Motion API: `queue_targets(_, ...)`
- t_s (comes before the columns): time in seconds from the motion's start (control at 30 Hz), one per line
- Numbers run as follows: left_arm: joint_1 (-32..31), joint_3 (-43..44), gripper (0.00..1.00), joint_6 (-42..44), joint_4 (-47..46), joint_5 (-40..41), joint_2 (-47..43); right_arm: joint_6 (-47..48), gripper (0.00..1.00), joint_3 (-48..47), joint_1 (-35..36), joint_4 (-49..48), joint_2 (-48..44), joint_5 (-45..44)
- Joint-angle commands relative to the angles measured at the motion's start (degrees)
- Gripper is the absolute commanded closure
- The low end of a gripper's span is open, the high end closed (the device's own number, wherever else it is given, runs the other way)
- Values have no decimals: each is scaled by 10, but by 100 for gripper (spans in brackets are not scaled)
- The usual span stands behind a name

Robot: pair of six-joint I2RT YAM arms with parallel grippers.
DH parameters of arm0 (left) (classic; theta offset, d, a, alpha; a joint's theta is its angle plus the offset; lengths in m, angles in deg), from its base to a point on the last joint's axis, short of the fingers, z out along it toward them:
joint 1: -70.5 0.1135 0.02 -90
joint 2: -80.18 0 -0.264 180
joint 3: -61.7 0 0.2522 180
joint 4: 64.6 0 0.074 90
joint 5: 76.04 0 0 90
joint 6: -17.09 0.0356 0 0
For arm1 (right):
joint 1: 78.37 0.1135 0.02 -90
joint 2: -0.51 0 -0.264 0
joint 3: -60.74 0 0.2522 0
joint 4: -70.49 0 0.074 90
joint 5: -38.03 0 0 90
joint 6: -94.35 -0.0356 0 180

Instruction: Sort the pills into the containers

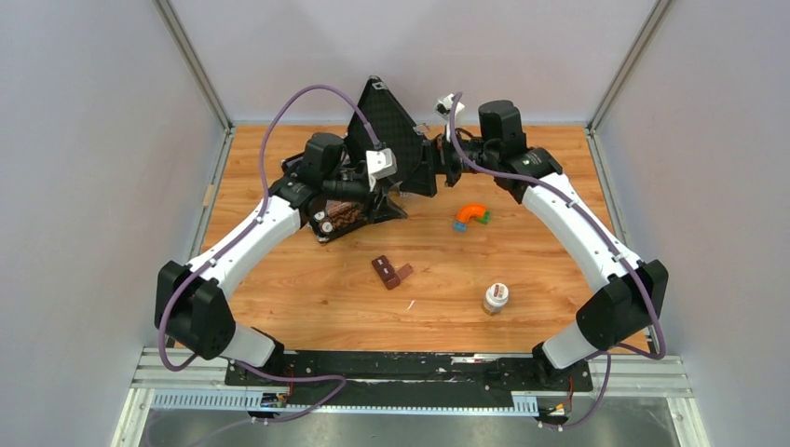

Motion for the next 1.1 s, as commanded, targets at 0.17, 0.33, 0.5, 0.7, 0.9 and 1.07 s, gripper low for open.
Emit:
queue_targets(0.17, -10, -49, 100, -95, -205, 127, -29, -379, 21, 13, 6, -46, -18, -212)
queue_targets(0.33, -18, -64, 100, -150, -253, 155, -28, -434, 30, 18, 9, -49, -23, -241)
queue_targets(0.5, -19, -68, 100, -181, -273, 162, -22, -443, 41, 14, 9, -61, -12, -213)
queue_targets(0.7, -19, -65, 100, -179, -262, 158, -17, -433, 25, 11, 9, -71, -4, -174)
queue_targets(0.9, -19, -57, 100, -174, -243, 135, -17, -366, 62, 9, 4, -80, 3, -127)
queue_targets(1.07, -19, -39, 100, -191, -212, 92, -19, -264, 86, 26, -5, -84, -2, -63)
